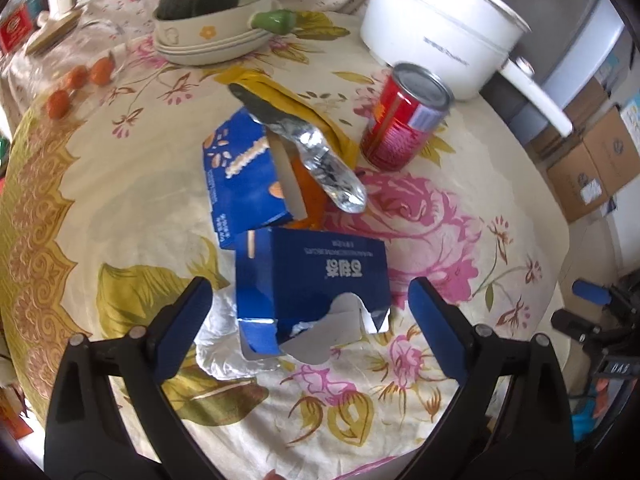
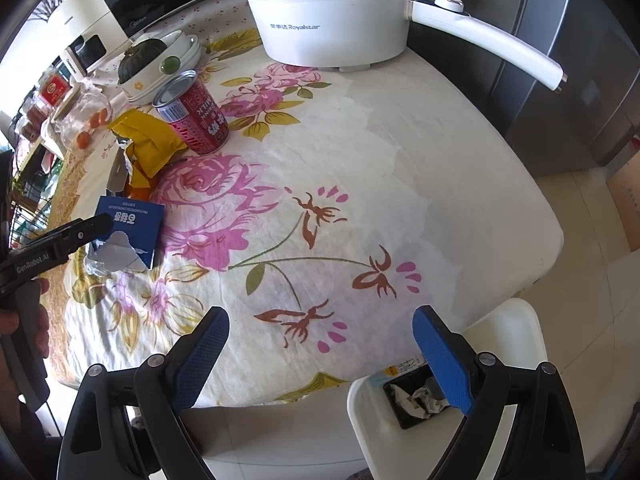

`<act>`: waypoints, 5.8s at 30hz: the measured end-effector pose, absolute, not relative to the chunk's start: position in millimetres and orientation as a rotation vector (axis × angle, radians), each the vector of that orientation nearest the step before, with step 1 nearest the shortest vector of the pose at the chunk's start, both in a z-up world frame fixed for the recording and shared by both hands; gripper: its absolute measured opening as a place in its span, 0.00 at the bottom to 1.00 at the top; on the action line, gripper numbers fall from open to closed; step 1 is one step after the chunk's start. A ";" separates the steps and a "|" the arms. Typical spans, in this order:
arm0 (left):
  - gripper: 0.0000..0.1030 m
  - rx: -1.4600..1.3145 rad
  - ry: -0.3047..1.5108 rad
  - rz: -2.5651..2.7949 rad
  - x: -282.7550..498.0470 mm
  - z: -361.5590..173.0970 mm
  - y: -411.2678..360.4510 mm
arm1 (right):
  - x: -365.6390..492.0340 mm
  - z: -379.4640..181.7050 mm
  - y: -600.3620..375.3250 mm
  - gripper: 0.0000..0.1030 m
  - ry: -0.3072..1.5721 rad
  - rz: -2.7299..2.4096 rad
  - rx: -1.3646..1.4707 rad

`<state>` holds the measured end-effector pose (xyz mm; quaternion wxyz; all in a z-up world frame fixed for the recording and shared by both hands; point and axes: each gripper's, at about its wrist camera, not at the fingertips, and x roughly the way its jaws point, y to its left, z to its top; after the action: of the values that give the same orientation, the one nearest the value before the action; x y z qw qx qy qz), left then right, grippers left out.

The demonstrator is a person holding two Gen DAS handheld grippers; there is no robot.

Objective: Collect trash
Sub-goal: 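Reach the left gripper to the blue tissue box and close on it, then lift the blue tissue box with the left gripper while the right gripper grasps the white crumpled tissue, then carry the tissue box with the left gripper over the bin while the right gripper carries the tissue, then open the left gripper to drop the tissue box while the right gripper drops the tissue into the bin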

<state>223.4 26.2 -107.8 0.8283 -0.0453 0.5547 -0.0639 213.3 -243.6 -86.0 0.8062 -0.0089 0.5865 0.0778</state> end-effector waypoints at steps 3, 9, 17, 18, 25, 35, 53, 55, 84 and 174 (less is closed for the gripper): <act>0.95 -0.086 1.205 -0.128 223.6 -113.0 22.8 | 211.8 -85.8 -253.4 0.92 1.258 0.148 -0.006; 0.94 -0.185 1.192 -0.134 228.1 -120.6 35.1 | 209.4 -85.7 -268.5 0.92 1.261 0.126 0.018; 0.85 -0.170 1.192 -0.049 229.8 -126.6 50.8 | 205.7 -88.0 -278.6 0.92 1.269 0.112 0.015; 0.82 -0.175 1.191 -0.048 230.0 -127.3 52.9 | 205.6 -88.4 -279.1 0.92 1.270 0.111 0.014; 0.62 -0.259 1.115 -0.147 227.4 -114.3 55.1 | 204.6 -91.3 -276.7 0.92 1.277 0.114 0.012; 0.54 -0.281 1.196 -0.152 233.1 -130.9 50.1 | 204.1 -94.4 -275.6 0.92 1.285 0.110 0.001; 0.24 -0.460 1.141 -0.326 206.2 -98.4 40.6 | 208.3 -89.4 -259.7 0.92 1.270 0.122 0.001; 0.24 -0.466 1.124 -0.327 200.3 -91.0 47.9 | 209.0 -89.3 -255.8 0.92 1.270 0.126 -0.002; 0.24 -0.525 0.914 -0.001 101.0 -49.4 234.2 | 217.1 -111.8 -42.3 0.92 1.267 0.417 -0.036; 0.47 -0.135 1.105 -0.677 138.3 -117.5 -192.6 | 119.2 -109.7 -412.8 0.16 1.258 0.001 0.109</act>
<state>138.3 -192.6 -117.5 0.7953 -0.0626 0.5141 -0.3150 119.2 -412.8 -109.7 0.8073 0.0510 0.5880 0.0003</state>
